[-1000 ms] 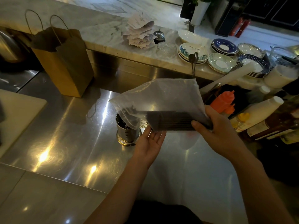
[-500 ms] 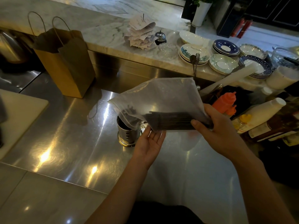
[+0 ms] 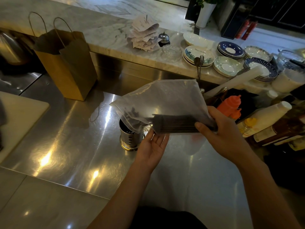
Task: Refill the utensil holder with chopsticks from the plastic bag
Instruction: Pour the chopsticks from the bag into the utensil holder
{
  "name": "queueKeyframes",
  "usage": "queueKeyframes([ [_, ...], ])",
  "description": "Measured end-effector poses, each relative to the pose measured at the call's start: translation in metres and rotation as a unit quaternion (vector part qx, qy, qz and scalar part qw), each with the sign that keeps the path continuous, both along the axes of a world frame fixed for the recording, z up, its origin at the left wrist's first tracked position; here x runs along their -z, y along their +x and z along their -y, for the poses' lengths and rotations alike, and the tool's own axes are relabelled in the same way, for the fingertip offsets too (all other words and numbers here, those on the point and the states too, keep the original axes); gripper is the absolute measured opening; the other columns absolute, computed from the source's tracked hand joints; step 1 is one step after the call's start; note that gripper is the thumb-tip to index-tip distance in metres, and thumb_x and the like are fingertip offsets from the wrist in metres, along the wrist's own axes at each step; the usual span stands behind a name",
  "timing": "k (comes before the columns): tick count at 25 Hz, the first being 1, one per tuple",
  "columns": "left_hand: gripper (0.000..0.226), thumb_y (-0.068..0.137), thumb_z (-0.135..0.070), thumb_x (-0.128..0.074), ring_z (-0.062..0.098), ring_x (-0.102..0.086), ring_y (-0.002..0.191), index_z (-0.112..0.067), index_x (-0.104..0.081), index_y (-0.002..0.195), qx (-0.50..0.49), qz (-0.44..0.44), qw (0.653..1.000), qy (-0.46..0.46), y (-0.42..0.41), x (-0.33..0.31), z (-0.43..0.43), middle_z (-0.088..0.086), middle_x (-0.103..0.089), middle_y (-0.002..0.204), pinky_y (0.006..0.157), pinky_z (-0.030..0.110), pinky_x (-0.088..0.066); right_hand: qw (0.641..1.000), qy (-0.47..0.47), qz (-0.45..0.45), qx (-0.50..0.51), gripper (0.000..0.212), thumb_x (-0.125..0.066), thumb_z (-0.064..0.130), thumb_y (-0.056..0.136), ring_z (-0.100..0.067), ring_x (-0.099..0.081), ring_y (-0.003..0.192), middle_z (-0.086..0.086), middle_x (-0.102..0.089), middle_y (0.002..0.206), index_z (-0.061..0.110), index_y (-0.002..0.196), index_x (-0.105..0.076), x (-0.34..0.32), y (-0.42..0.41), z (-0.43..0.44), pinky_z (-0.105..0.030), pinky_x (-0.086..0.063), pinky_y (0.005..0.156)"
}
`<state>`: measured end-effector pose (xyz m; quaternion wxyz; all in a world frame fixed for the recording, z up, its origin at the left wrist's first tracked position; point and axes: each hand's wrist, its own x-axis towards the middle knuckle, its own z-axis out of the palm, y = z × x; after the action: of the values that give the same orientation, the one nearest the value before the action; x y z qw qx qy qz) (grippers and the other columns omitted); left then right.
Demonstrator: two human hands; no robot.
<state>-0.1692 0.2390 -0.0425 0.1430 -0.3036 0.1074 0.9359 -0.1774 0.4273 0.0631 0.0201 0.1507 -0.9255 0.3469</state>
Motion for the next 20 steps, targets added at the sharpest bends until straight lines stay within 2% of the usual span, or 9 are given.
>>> queueKeyframes([
  [7, 0.038, 0.101, -0.014, -0.046, 0.03, -0.055, 0.128, -0.009, -0.053, 0.138, 0.001, -0.006, 1.0, 0.0, 0.0006, -0.0014, 0.0016, 0.018, -0.058, 0.138, 0.09, 0.042, -0.056, 1.0, 0.0, -0.006, -0.001, 0.038, -0.06, 0.025, 0.09, 0.009, -0.055, 0.086, 0.02, -0.054, 0.095, 0.027, 0.127, -0.05, -0.0021, 0.0011, 0.0008, -0.014, -0.038, 0.065],
  [13, 0.036, 0.101, -0.016, -0.046, 0.029, -0.055, 0.128, -0.01, -0.055, 0.135, 0.001, -0.015, 1.0, 0.009, 0.0, -0.0023, 0.0025, 0.017, -0.057, 0.138, 0.088, 0.043, -0.055, 1.0, -0.004, -0.005, 0.001, 0.038, -0.06, 0.025, 0.091, 0.008, -0.055, 0.086, 0.019, -0.054, 0.096, 0.026, 0.127, -0.05, -0.0048, 0.0021, 0.0027, -0.014, -0.038, 0.065],
  [17, 0.034, 0.101, -0.016, -0.046, 0.029, -0.056, 0.126, -0.009, -0.056, 0.133, 0.003, -0.018, 1.0, 0.001, -0.0005, -0.0001, 0.0028, 0.016, -0.058, 0.138, 0.09, 0.042, -0.054, 1.0, -0.003, -0.008, 0.005, 0.039, -0.062, 0.021, 0.091, 0.001, -0.056, 0.084, 0.012, -0.056, 0.098, 0.023, 0.129, -0.051, -0.0064, 0.0027, 0.0042, -0.015, -0.039, 0.067],
  [20, 0.033, 0.101, -0.016, -0.046, 0.027, -0.057, 0.124, -0.009, -0.057, 0.132, 0.005, -0.019, 1.0, 0.007, -0.0005, 0.0012, 0.0031, 0.016, -0.058, 0.137, 0.091, 0.041, -0.056, 1.0, 0.0, -0.008, 0.007, 0.039, -0.062, 0.022, 0.091, 0.003, -0.055, 0.083, 0.018, -0.054, 0.096, 0.025, 0.128, -0.051, -0.0075, 0.0042, 0.0052, -0.015, -0.038, 0.066],
])
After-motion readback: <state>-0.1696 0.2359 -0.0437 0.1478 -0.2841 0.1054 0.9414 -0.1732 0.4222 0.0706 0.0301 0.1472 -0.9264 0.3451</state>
